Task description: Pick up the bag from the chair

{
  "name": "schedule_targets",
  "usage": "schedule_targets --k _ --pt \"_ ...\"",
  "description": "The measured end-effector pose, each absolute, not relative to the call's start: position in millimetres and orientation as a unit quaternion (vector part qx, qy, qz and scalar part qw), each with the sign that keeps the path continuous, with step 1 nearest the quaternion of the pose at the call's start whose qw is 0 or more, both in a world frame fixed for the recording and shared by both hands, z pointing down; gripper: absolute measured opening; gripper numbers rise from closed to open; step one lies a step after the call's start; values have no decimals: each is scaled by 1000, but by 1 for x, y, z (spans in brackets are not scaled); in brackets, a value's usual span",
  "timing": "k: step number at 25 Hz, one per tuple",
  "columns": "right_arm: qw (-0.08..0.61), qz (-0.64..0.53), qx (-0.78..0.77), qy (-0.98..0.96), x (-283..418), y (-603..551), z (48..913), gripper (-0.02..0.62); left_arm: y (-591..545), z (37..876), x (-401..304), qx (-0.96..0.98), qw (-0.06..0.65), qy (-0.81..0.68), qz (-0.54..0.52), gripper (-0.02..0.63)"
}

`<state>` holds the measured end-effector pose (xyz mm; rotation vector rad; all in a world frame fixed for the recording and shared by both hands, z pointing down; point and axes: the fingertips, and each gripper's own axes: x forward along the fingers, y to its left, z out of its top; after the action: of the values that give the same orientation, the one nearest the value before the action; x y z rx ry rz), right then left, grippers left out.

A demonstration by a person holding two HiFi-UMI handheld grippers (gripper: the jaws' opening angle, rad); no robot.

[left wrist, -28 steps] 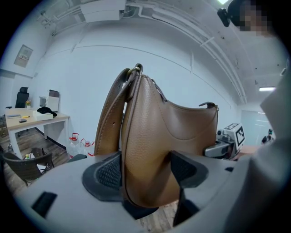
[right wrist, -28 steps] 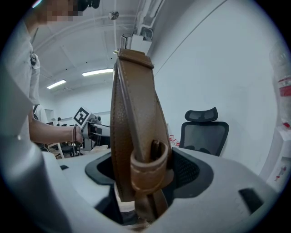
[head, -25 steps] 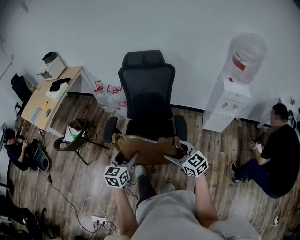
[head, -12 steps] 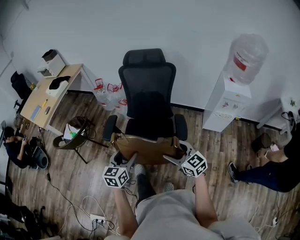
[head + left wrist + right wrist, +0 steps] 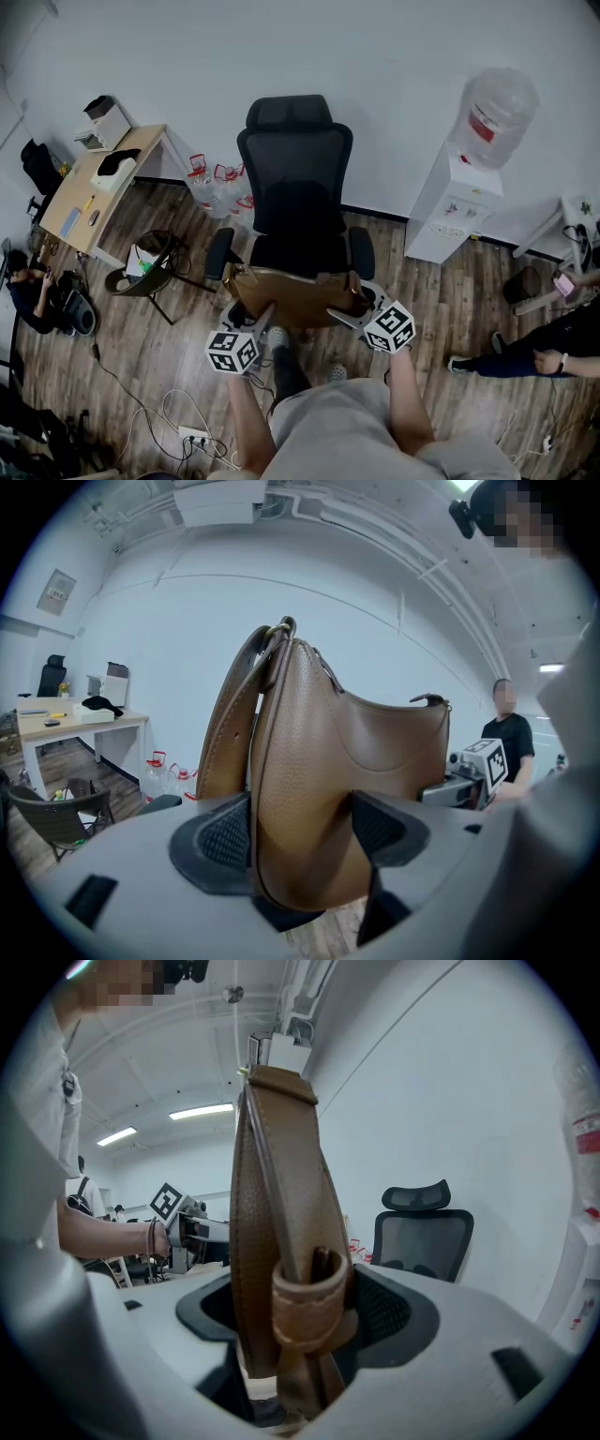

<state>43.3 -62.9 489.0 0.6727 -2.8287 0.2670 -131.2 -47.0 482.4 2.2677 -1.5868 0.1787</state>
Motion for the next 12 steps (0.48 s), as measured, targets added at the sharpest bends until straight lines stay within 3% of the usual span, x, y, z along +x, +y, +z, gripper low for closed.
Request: schedule_targets --k 12 --pt "107 91 234 -962 48 -65 491 337 -50 484 -126 804 186 -561 64 322"
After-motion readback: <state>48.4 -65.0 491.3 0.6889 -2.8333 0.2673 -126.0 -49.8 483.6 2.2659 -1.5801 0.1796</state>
